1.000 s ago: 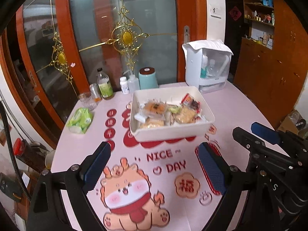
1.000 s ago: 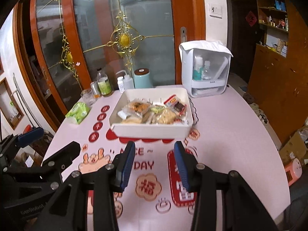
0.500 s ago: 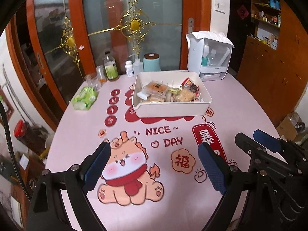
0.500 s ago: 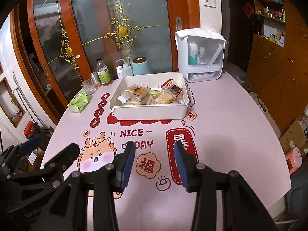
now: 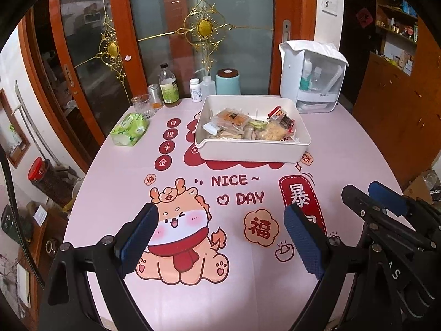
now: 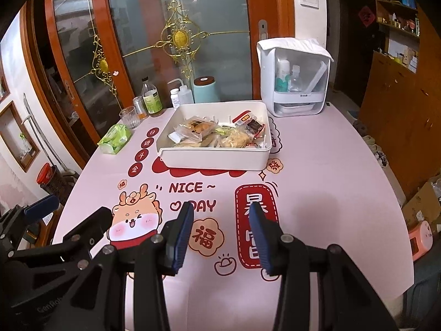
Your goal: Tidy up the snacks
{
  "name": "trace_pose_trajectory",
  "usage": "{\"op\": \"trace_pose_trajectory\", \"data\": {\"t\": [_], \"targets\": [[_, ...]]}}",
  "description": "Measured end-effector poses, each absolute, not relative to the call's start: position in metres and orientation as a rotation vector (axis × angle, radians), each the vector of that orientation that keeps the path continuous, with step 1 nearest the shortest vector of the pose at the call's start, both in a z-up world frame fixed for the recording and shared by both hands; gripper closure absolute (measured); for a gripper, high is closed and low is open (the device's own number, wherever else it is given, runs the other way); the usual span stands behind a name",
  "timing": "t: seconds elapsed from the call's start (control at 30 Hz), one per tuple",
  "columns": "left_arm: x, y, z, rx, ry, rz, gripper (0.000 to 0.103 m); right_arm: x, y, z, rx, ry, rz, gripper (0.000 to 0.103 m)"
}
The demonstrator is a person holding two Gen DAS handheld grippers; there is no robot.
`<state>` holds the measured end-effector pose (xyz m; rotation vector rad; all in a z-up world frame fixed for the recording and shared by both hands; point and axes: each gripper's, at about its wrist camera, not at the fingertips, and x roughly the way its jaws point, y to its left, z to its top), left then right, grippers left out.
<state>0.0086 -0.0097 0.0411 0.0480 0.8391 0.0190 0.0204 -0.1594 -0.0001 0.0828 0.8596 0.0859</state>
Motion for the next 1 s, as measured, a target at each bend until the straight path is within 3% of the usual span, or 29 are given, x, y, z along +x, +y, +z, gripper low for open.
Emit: {"op": "trace_pose_trajectory", "data": {"t": [1.0], "targets": [[0.0097, -0.0165, 0.0354, 0.034, 0.867, 0.023, 0.011, 0.0218, -0.1660, -0.0011, 0.075, 0.865, 0.089, 0.060]]}}
